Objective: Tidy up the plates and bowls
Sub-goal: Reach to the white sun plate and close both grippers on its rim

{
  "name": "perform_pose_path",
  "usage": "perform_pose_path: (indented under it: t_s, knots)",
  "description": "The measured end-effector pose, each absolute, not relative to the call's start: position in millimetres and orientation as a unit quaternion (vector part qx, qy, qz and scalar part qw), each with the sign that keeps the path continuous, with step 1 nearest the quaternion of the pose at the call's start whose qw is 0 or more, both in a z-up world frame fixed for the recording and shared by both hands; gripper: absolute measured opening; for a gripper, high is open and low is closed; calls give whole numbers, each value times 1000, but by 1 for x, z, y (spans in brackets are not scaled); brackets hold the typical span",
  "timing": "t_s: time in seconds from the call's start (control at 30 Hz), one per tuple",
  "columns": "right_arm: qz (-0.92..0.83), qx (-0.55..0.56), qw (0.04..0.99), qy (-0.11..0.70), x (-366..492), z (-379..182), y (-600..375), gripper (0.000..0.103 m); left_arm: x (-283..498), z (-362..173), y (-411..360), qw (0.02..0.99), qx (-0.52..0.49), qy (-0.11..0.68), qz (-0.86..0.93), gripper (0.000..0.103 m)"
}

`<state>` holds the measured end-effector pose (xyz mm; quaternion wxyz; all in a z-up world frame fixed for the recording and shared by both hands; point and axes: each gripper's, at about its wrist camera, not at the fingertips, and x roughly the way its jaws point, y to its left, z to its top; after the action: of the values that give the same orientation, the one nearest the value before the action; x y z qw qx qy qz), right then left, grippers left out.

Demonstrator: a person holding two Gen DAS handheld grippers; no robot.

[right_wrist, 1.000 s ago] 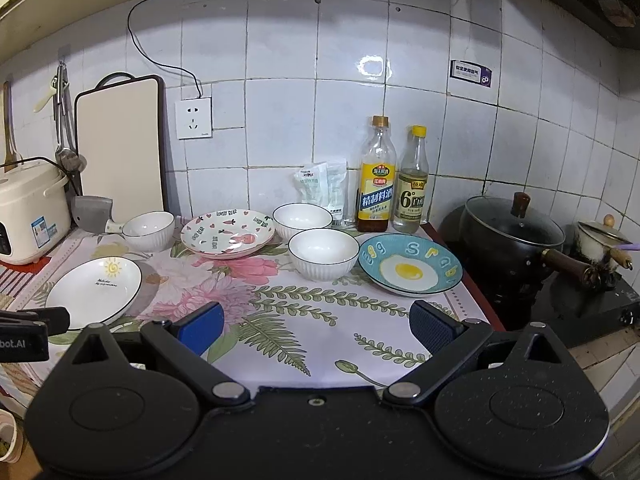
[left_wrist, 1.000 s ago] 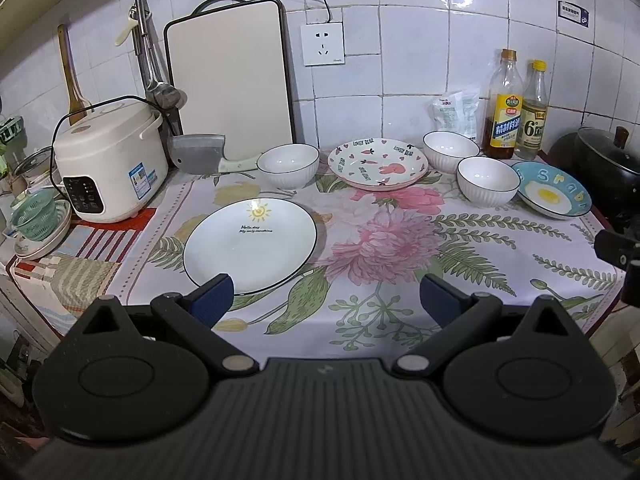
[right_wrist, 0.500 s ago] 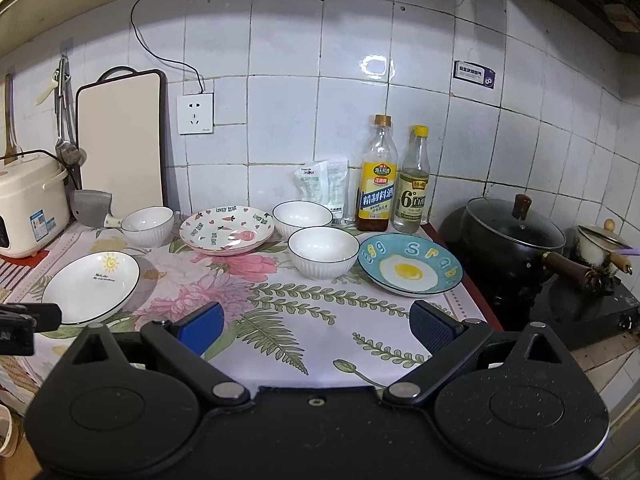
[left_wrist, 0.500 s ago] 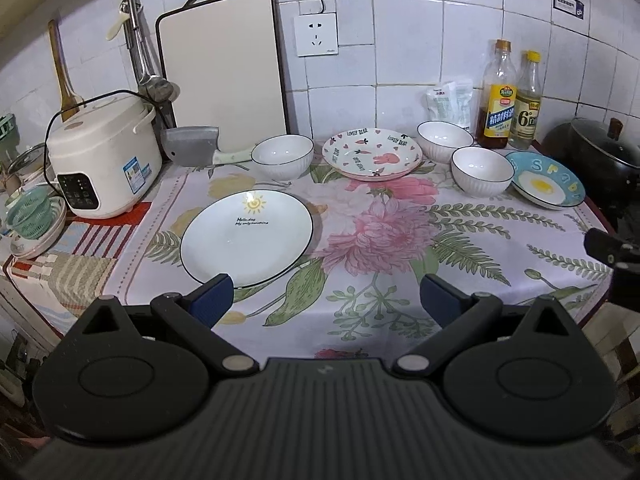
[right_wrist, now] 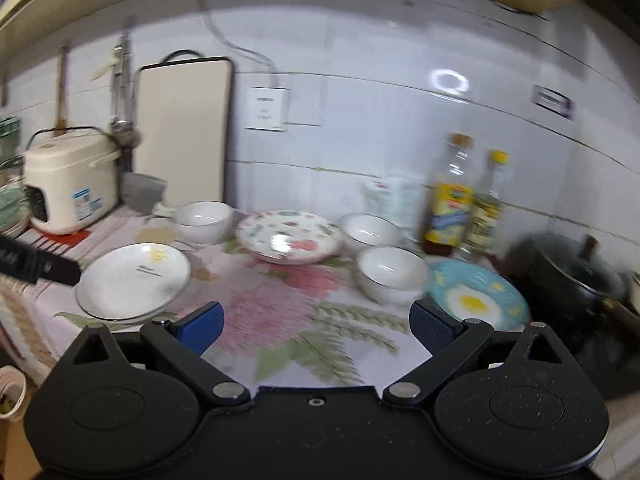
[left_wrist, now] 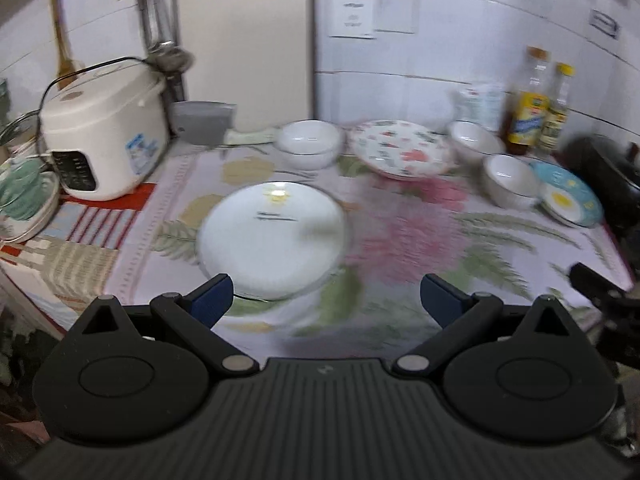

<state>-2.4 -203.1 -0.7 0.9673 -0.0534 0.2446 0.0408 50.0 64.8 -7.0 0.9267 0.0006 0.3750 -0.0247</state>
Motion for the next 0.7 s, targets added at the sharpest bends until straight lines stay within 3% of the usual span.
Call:
perform_pose_path:
  t_s: [0.3, 0.57, 0.7]
  knots:
    - [178, -18, 963, 203, 45, -42, -147, 101, 98, -53, 139, 922, -45, 384, 2, 98]
    - [233, 15, 936, 263, 106, -96, -103, 93, 137, -100, 168, 928, -58, 367, 8, 98]
    - [239, 51, 927, 285, 132, -118, -93, 90, 162, -128, 179, 914, -76, 397, 6, 86]
